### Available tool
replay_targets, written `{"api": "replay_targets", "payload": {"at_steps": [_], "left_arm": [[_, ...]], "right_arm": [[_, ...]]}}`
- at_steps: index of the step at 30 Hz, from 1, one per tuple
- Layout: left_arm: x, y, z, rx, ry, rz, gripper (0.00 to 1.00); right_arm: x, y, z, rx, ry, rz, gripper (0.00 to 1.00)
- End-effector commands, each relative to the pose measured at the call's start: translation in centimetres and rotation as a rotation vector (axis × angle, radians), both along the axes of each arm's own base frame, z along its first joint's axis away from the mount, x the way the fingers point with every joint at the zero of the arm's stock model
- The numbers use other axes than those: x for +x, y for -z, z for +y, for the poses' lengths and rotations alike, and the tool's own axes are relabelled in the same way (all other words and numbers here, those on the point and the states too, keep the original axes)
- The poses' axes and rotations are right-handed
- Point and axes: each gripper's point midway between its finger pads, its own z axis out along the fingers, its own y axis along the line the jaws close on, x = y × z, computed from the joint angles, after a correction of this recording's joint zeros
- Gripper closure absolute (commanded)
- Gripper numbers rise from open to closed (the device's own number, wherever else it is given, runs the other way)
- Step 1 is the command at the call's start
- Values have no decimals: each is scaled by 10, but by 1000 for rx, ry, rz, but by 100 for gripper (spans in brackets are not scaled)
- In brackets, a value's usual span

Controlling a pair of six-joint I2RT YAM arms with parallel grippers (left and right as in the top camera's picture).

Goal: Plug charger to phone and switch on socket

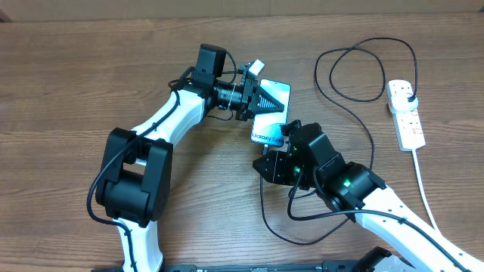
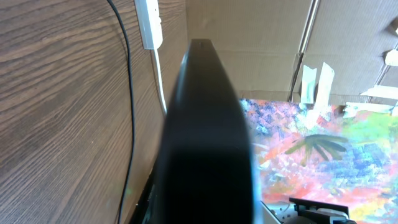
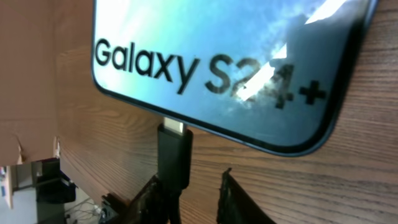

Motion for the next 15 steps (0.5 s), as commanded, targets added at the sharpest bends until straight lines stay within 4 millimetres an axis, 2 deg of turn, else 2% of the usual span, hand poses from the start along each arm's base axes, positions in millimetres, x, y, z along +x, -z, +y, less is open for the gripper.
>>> {"api": "replay_targets", "payload": {"at_steps": [1,6,10,15], "left_arm": [[-4,-13,-1,-33,25,-35,96],[-4,-13,-1,-35,27,-45,96],[-6,-14,0,-54,42,-81,96],[-11,-20,0,-102,81,-131,96]], "right_arm": [[1,-1,0,7,21,2,76],[4,-3,0,8,28,-13,85],[8,-6,1,15,32,-35,96],[13,-11,4,30,32,-64,96]]}}
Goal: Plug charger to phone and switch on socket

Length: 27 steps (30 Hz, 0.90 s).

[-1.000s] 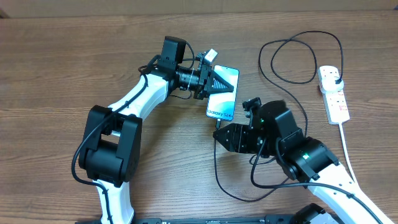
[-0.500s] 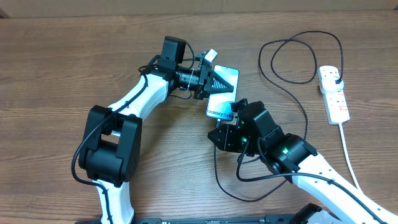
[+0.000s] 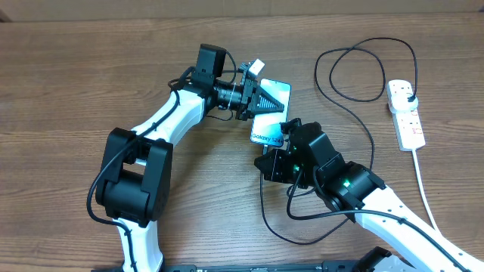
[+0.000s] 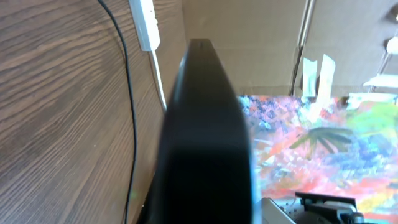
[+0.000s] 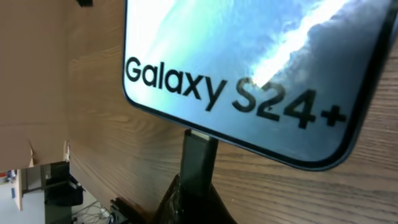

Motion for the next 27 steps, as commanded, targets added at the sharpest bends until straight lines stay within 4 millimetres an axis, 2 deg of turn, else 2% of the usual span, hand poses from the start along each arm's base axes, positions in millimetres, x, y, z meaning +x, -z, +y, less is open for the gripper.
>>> {"api": "replay_targets", "payload": {"at_steps": [1,10,15,18,23,27], "left_arm": [[-10,-19,0,-84,68,-85,96],[-26,-36,4,-203,160,-120,96],[-28,-35,4,-201,160,-111,96],[-32,-31,6,-200,159,-107,96],[-40,-26,8,-200,158,-106,96],[-41,-25,9,-196,157,-92,96]], "right_arm": [[8,-5,0,0,18,-47,96],[25,-15,-2,-2,65,-131,96],[34,-32,2,14,47,-204,96],[43,-43,-3,25,72,-222,96],[56,-50,-11,44,109,-249,96],[52,-47,-11,45,93,-220,94]]}}
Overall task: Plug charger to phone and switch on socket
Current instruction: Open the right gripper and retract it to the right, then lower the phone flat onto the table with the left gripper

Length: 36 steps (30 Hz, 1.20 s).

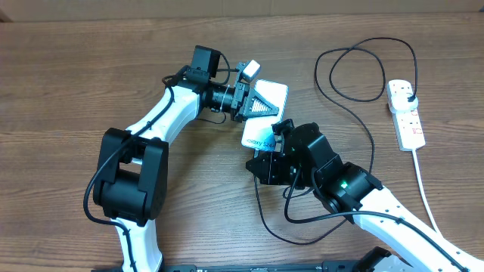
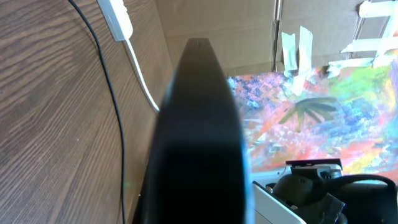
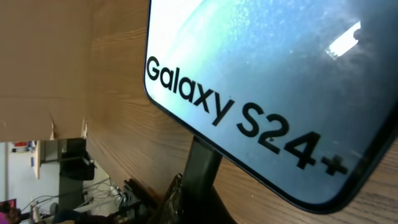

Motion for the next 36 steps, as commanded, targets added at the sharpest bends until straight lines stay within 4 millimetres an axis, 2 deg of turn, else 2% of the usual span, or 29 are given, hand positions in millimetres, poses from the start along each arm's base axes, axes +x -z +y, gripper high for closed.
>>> {"api": "replay_targets", "payload": {"at_steps": [1,5,9,13,17,20,21,25,27,29,32,36], "left_arm": [[-24,-12,-6,-95,79,-31,96],[-19,-5,-6,-47,54,-30,96],[-14,7,-8,37,15,9,96],[-9,16,-8,100,-19,34,96],[-2,29,-9,196,-74,103,96],[3,44,-14,292,-127,135,96],[3,49,-23,319,-136,88,96],[6,70,-40,444,-188,-20,96],[8,90,-38,567,-236,-66,96],[4,110,-28,700,-259,-77,96],[-5,115,-22,729,-219,-92,96],[-8,119,-16,743,-188,-123,96]], "right_arm": [[54,-34,-29,-24,189,-158,91],[39,-24,-28,-34,148,-90,82],[30,-35,-23,11,104,-88,60],[23,-44,-32,9,107,-102,44],[14,-59,-52,-8,111,-158,34],[7,-73,-77,-11,165,-188,26],[4,-81,-93,-13,203,-212,24],[-4,-92,-121,-29,283,-252,20],[-9,-91,-135,-55,333,-253,18],[-15,-83,-152,-110,390,-234,14],[-20,-70,-164,-177,428,-195,11],[-26,-62,-168,-206,432,-160,10]]}}
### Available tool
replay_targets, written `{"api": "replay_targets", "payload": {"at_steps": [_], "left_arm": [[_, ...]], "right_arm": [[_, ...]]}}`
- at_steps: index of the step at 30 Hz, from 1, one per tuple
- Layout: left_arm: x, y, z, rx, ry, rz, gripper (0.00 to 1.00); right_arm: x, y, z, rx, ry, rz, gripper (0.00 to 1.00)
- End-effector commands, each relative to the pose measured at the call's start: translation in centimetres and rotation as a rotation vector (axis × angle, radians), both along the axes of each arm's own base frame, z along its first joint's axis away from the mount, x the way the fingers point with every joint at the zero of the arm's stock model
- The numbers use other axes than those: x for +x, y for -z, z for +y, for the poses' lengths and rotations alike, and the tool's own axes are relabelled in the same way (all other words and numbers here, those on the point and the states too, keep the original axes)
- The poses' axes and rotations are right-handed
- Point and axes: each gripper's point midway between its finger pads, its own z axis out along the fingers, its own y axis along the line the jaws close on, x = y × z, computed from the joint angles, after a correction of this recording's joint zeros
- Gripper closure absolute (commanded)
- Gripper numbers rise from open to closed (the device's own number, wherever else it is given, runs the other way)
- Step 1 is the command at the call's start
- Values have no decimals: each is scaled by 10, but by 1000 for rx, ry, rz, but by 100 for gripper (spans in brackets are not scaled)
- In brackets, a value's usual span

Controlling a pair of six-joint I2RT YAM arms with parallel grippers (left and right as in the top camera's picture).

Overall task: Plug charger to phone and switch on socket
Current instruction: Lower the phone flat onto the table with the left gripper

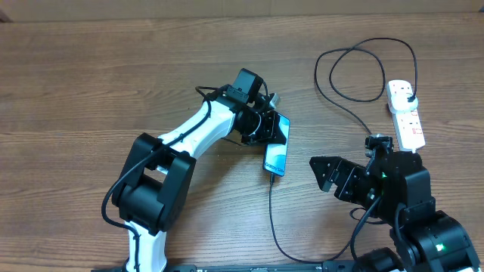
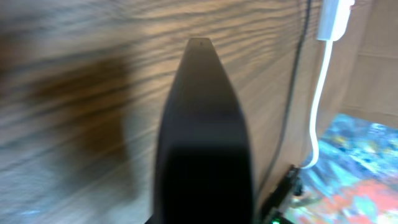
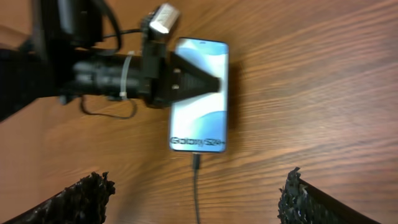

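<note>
The phone, screen up and reading "Galaxy S24+", lies flat low over the wood table, with my left gripper shut on its upper half. The black charger plug sits in the phone's bottom edge, and its cable trails toward me. In the right wrist view the phone and plug lie ahead of my right gripper, which is open wide and holds nothing. In the overhead view the right gripper stands to the phone's right. The phone's dark edge fills the blurred left wrist view.
A white power strip lies at the far right with a black plug in its top socket. The black cable loops on the table left of it. A white lead runs from the strip toward the front edge.
My right gripper was shut on the plug at the phone's bottom edge; now it is open and back to the right, with the plug left in the phone. My left gripper and the phone sit further right.
First my right gripper held the plug against the phone's bottom edge while the left gripper held the phone. Then the right fingers were closed on the plug at the port, and the phone shifted left. Now the plug stays in the phone and the right gripper is free.
</note>
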Motion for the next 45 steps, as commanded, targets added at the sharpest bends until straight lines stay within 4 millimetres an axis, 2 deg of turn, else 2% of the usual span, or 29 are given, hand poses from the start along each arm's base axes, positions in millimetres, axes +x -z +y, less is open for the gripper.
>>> {"api": "replay_targets", "payload": {"at_steps": [1,8,14,21,27,35,45], "left_arm": [[10,0,13,44,22,-85,96],[11,7,29,78,-23,-41,96],[6,40,60,187,-195,88,96],[-11,61,79,216,-173,112,96],[-2,65,96,222,-169,74,96],[18,65,131,210,-208,40,96],[21,64,135,195,-125,-32,94]], "right_arm": [[3,-6,-10,-37,41,-24,10],[-5,2,-13,-53,39,22,7],[-8,6,-14,-59,39,41,5],[-9,6,-14,-60,39,44,2],[-9,7,-14,-61,39,46,2],[-9,6,-14,-60,39,45,1],[-6,4,-13,-55,40,29,0]]}}
